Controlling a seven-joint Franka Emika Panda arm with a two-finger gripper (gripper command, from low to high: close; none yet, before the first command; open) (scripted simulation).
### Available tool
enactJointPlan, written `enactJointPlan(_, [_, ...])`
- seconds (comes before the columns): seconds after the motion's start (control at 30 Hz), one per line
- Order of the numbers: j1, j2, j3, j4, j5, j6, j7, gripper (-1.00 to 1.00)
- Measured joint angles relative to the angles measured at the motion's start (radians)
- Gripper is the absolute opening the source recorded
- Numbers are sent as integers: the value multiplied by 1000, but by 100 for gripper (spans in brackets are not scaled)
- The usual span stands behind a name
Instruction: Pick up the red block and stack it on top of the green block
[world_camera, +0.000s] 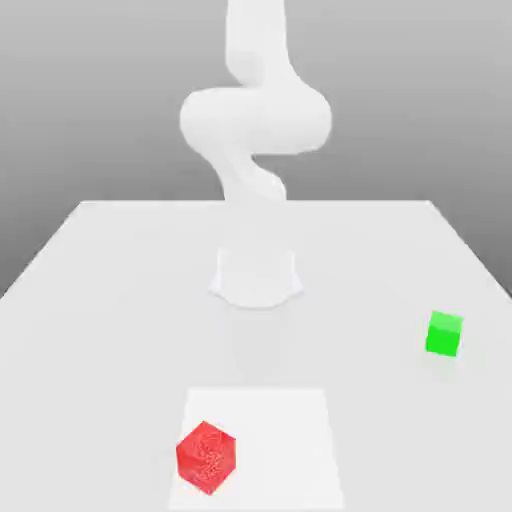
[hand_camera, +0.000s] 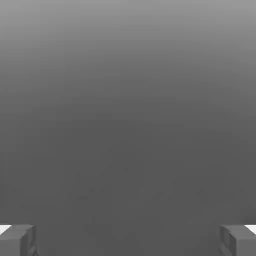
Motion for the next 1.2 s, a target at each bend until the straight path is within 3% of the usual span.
enactJointPlan(0.53, [189, 556, -245, -144, 134, 227, -715, 0])
enactJointPlan(0.83, [164, 848, -263, -227, 119, 361, -1048, 0])
enactJointPlan(1.0, [107, 1024, -188, -209, 214, 492, -1156, 0])
enactJointPlan(1.03, [87, 1056, -164, -204, 234, 518, -1171, -100])
enactJointPlan(1.2, [87, 1056, -164, -204, 234, 516, -1171, -100])
